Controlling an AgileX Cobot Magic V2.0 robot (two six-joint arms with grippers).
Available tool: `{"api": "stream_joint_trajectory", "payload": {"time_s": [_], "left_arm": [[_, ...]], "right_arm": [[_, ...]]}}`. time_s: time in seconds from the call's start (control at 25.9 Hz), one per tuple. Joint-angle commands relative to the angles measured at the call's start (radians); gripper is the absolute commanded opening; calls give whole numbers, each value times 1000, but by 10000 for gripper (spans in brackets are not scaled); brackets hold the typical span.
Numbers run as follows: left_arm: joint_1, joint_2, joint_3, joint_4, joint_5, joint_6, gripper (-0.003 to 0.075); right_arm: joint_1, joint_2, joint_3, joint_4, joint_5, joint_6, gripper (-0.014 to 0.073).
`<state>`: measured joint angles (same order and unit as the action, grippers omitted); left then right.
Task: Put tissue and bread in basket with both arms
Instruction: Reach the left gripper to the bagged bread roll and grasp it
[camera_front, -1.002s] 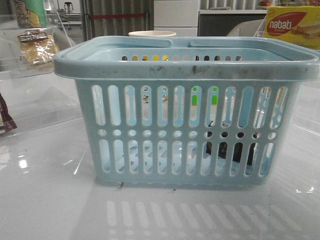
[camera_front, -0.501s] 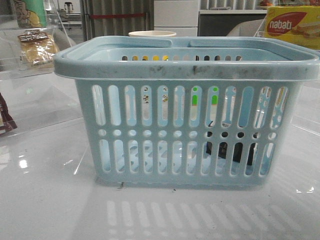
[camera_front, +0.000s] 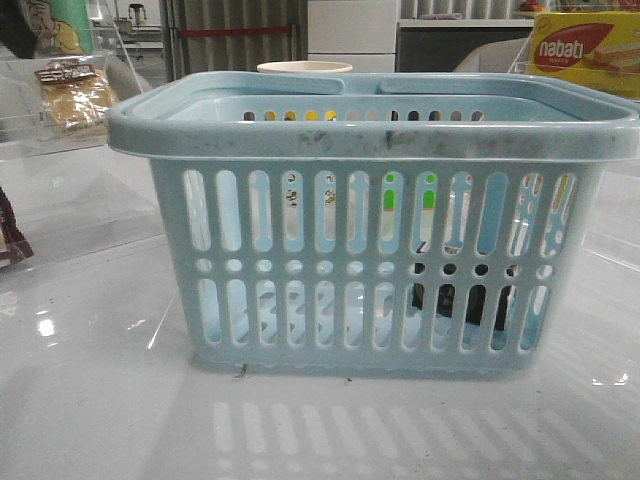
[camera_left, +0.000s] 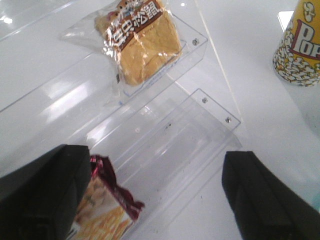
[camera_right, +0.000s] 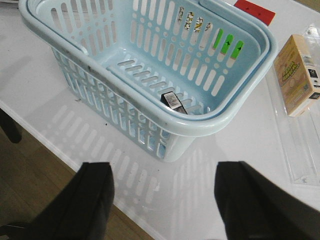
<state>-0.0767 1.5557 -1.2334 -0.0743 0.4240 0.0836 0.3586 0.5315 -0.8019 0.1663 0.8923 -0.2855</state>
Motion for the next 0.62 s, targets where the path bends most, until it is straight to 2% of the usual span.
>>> {"api": "stream_joint_trajectory", "payload": {"time_s": [0.0,0.27,0.58], "left_arm": [[21,77,-139,-57,-51,-12,669],[40,273,-323,-68,-84,-12,663],[40,385,-378,-68,-220,-12,588]], "right_arm": [[-1,5,-23,11,-67,-10,541],[-1,5,-23,11,-67,-10,541],[-1,5,-23,11,-67,-10,541]]}}
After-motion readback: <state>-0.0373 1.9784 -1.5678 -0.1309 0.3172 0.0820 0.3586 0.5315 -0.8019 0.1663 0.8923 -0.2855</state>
